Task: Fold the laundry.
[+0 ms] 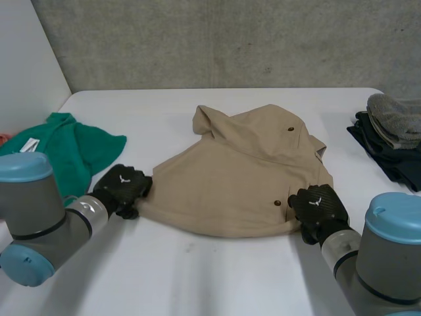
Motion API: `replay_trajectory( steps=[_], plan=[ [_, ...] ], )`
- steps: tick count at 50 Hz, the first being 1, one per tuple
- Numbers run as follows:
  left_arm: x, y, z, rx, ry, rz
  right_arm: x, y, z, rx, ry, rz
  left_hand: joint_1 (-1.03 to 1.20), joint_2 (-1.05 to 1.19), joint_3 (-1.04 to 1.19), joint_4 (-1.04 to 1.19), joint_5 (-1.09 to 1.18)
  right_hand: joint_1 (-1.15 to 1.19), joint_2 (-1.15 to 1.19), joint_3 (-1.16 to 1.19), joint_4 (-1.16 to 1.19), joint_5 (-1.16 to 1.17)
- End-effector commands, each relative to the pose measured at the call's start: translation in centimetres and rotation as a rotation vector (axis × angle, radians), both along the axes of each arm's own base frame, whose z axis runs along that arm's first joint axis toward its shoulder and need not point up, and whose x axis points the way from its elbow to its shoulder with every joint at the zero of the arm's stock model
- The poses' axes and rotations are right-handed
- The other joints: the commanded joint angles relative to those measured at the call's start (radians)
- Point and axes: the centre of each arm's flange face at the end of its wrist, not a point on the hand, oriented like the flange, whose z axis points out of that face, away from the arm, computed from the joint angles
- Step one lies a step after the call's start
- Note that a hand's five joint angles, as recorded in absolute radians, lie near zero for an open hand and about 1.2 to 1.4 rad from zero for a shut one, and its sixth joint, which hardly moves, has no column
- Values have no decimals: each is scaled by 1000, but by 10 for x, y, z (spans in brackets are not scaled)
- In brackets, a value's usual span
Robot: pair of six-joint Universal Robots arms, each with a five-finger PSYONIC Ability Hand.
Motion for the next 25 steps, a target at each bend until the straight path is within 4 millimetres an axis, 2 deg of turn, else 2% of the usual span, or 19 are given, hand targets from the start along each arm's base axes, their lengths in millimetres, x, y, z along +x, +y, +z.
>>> replay_trajectory(
  steps=[1,2,6,8,13,14,18,25],
  plan=[
    [6,-8,45,-130,131,127,7,-2,28,-74,13,36,597,206,209,201,557,302,232,213,202,221],
    [7,-10,60,-165,195,154,9,-2,36,-84,17,45,597,206,209,201,557,302,232,213,202,221],
    [4,-10,84,-200,317,159,11,0,44,-80,22,55,597,206,209,201,557,302,232,213,202,221],
    [1,-8,82,-176,339,146,11,0,45,-74,24,56,597,206,209,201,557,302,232,213,202,221],
    [-9,2,69,-117,308,86,9,-2,40,-59,29,54,597,206,209,201,557,302,232,213,202,221],
    [-10,3,61,-98,272,74,8,-3,38,-55,30,49,594,203,206,198,554,302,232,213,202,221],
    [-10,13,43,-44,169,34,5,-5,35,-43,30,39,-80,-471,-468,-476,-119,302,232,213,202,221],
    [-6,28,29,39,58,5,5,-5,31,-30,20,39,-198,-590,-586,-594,-238,302,232,213,202,221]
  ],
)
